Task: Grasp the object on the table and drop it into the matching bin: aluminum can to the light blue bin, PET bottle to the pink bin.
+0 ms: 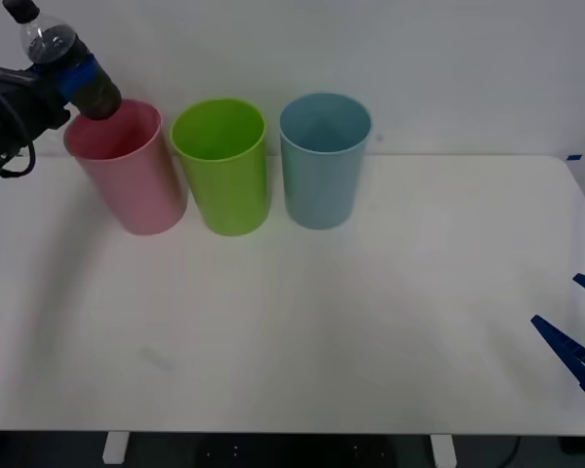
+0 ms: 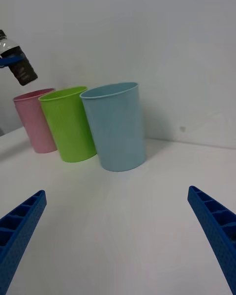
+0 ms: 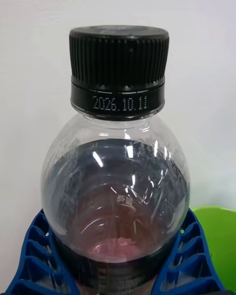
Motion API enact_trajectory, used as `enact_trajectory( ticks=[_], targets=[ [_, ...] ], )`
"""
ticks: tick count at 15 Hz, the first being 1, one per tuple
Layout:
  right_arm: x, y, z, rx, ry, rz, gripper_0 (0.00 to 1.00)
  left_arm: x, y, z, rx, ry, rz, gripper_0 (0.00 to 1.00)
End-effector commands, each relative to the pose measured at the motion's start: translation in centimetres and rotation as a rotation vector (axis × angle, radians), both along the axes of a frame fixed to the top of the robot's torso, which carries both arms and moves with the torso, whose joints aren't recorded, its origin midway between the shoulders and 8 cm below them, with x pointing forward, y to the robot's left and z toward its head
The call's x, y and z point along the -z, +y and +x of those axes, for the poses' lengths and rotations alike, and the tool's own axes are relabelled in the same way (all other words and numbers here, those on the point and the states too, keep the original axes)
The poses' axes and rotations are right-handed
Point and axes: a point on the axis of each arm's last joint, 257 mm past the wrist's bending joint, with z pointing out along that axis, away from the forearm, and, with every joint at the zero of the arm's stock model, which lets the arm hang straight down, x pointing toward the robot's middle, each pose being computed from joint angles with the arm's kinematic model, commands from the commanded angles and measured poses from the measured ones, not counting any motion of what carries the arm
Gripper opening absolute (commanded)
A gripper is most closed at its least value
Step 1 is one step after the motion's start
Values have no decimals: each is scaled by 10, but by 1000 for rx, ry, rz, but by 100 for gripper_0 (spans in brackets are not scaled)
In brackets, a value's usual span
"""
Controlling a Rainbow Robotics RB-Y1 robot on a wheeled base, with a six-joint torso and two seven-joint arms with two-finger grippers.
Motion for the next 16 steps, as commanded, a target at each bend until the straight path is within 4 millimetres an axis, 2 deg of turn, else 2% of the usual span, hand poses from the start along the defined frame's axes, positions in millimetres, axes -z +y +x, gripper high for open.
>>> enact_trajectory(
  ticks=[1,4,5,6,7,12,16],
  targets=[
    [0,0,0,0,0,0,100,0,-2,0,3,0,-3,1],
    [0,0,0,0,0,0,100,1,-3,1,3,0,-3,7],
    [0,0,0,0,0,0,100,2,-3,1,3,2,-5,19],
    [0,0,0,0,0,0,100,1,-4,0,5,-1,-6,63],
    [0,0,0,0,0,0,100,0,-3,0,4,-2,-9,100],
    [0,0,0,0,0,0,100,-1,-6,-1,18,-2,-22,100],
    [0,0,0,0,0,0,100,5,-2,-17,45,-7,-74,100]
  ],
)
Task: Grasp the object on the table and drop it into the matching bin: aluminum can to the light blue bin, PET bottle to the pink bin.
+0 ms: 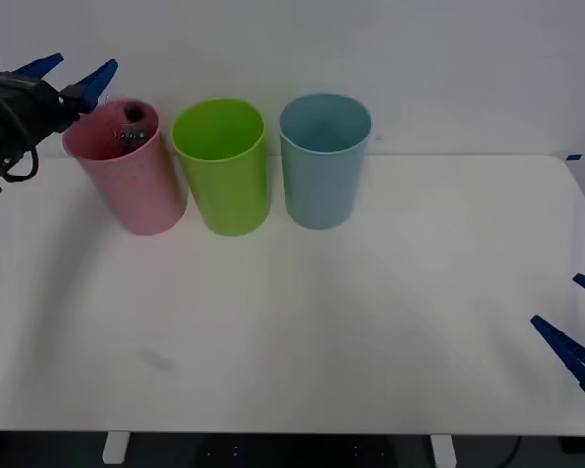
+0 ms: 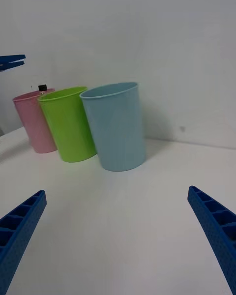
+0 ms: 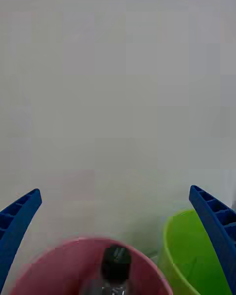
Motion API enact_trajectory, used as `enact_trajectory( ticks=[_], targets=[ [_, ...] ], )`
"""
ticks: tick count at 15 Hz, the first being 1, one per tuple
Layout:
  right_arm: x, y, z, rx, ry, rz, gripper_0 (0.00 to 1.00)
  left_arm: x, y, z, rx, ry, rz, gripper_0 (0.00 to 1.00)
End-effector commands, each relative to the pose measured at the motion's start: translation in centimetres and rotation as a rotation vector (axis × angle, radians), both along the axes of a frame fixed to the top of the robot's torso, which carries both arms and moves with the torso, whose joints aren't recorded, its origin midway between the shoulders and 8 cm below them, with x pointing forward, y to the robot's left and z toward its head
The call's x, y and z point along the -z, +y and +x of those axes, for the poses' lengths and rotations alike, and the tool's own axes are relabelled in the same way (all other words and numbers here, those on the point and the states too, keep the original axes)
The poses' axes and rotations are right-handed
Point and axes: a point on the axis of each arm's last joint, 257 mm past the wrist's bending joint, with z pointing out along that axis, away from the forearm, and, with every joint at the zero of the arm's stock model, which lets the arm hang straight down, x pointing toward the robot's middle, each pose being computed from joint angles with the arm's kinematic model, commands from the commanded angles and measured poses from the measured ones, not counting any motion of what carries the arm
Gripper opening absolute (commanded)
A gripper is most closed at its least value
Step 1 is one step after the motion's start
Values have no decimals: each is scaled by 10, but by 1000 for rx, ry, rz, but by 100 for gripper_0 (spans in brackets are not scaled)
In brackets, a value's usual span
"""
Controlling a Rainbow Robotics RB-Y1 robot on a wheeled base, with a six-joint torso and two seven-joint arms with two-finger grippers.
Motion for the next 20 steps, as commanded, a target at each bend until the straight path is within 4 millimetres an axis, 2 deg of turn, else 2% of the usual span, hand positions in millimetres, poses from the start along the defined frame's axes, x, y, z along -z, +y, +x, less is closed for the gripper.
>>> enact_trajectory(
  ticks=[1,6,12,15,20],
  targets=[
    [0,0,0,0,0,0,100,3,6,-17,9,-15,-26,100],
    [0,0,0,0,0,0,100,20,26,-59,14,-20,-46,100],
    [0,0,0,0,0,0,100,49,55,-130,49,9,-46,100],
    [0,0,0,0,0,0,100,61,69,-159,38,22,-26,100],
    [0,0,0,0,0,0,100,85,63,-197,111,41,44,100]
  ],
)
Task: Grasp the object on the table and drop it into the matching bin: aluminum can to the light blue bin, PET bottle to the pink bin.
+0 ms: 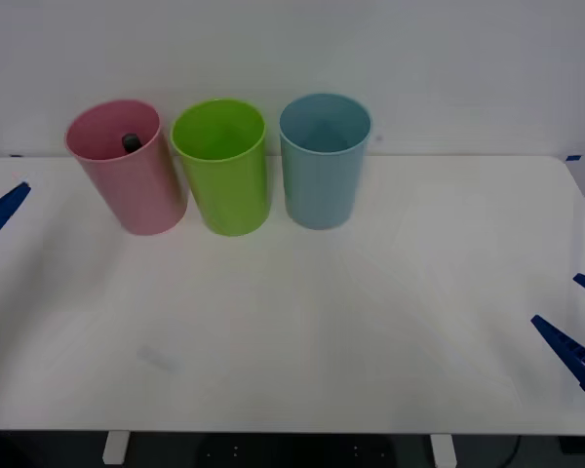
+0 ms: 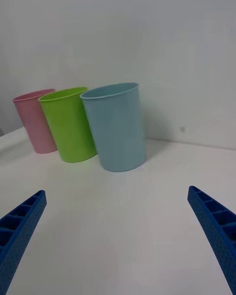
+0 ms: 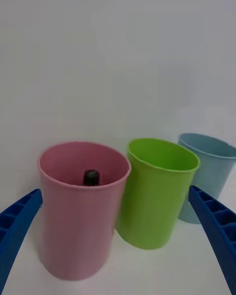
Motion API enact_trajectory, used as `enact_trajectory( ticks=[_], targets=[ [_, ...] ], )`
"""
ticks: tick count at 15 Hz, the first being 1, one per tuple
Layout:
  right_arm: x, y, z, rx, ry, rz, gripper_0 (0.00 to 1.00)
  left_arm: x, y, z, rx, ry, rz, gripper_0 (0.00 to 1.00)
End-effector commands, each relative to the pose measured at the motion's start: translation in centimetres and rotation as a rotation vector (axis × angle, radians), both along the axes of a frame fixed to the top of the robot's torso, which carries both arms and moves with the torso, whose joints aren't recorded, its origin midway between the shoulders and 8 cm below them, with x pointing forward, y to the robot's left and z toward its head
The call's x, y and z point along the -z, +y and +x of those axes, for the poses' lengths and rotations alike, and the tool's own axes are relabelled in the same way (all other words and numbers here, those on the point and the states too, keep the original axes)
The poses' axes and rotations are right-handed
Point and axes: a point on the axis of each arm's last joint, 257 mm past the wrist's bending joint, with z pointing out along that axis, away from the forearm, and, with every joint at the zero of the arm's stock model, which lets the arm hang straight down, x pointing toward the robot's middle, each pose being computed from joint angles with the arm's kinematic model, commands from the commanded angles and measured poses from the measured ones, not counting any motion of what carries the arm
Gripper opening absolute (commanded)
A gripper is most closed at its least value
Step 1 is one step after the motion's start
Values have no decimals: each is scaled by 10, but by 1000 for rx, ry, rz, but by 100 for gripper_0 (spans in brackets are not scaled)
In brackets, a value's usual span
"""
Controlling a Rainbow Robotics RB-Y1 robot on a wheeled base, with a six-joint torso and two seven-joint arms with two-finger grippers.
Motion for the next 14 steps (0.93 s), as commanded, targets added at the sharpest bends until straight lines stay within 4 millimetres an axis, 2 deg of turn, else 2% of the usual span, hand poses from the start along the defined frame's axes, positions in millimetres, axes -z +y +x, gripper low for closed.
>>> enact_trajectory(
  ticks=[1,4,7,14],
  targets=[
    [0,0,0,0,0,0,100,16,-10,-20,56,3,61,100],
    [0,0,0,0,0,0,100,35,-19,-42,112,13,111,100],
    [0,0,0,0,0,0,100,55,-17,-61,115,13,173,100],
    [0,0,0,0,0,0,100,70,-20,-109,162,52,168,100]
  ],
)
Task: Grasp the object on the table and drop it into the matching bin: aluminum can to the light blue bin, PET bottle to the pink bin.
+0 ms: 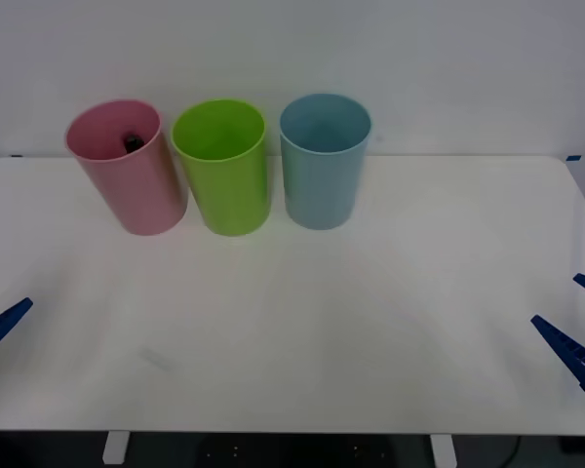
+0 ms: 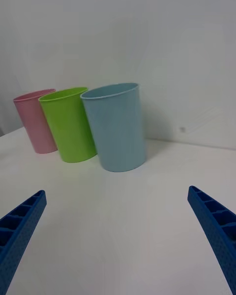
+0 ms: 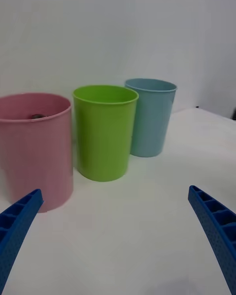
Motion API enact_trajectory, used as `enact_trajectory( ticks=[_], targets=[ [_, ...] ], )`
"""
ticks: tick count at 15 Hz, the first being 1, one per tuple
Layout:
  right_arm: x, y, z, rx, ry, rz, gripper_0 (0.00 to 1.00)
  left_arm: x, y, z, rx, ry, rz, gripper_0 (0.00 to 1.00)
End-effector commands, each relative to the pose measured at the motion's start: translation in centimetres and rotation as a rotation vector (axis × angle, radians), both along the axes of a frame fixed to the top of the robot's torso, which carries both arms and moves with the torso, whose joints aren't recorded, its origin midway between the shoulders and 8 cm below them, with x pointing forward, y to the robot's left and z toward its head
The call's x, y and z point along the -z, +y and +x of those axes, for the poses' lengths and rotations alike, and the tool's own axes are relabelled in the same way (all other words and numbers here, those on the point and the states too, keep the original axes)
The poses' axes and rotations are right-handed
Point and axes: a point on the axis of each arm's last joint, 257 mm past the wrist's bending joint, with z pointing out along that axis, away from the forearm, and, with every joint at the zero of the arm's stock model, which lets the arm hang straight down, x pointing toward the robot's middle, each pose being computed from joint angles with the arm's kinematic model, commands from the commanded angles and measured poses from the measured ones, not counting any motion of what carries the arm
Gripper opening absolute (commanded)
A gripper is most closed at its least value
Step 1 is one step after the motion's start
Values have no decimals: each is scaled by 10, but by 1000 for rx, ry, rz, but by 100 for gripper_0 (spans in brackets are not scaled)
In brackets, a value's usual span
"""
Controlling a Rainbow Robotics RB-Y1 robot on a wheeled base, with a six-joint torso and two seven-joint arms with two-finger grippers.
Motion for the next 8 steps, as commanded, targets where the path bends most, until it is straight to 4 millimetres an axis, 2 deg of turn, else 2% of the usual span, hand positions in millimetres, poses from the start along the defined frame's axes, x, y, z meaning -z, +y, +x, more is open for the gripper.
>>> enact_trajectory(
  ticks=[1,3,8],
  targets=[
    [0,0,0,0,0,0,100,4,-4,-17,8,17,-3,100],
    [0,0,0,0,0,0,100,4,-4,-23,6,22,-5,100],
    [0,0,0,0,0,0,100,6,-2,-25,0,31,-11,100]
  ],
)
